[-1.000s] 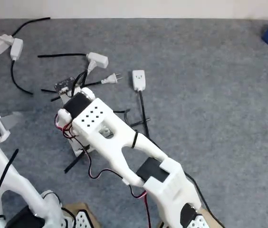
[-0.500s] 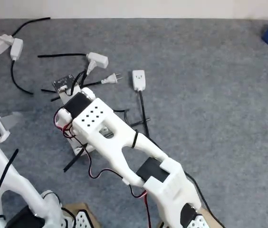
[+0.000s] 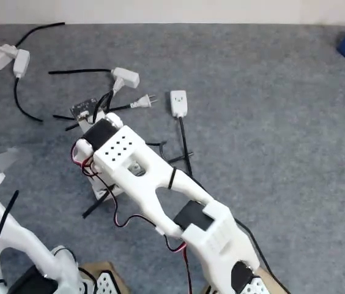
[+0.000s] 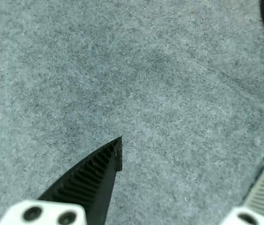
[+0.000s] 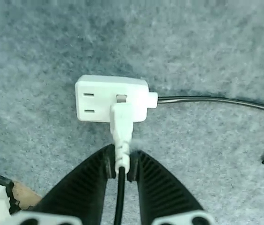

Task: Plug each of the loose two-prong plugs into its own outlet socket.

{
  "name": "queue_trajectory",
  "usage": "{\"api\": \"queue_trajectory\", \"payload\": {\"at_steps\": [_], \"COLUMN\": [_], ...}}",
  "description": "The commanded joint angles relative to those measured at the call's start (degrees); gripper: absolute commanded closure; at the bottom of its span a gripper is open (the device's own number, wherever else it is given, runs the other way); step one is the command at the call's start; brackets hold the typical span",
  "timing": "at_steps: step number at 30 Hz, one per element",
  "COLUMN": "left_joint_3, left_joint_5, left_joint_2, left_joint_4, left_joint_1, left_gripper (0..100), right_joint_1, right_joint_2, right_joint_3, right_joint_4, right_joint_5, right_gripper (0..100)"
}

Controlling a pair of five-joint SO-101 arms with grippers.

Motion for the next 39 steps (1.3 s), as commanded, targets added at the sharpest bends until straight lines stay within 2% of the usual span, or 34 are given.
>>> {"api": "queue_trajectory", "payload": {"at_steps": [1,17,39], "left_joint_3": [-0.4,-0.4,-0.3], "left_joint_5": [0.4,0.4,0.4], "left_joint_2": [-0.6,-0.6,-0.6], "left_joint_4": [-1.1,-1.0,-1.1], "left_joint_1": [-0.9,-1.0,-1.8], "left_gripper": [57,57,57], "right_joint_1": [0.6,1.7,2.8], "right_joint_2": [1.4,2.9,17.8], "right_joint_3": [-0.7,-2.9,-10.4], "right_joint_4": [-0.6,-3.9,-6.5], "right_joint_5": [0.5,0.5,6.2], "right_gripper": [99.1,99.1,99.1]}}
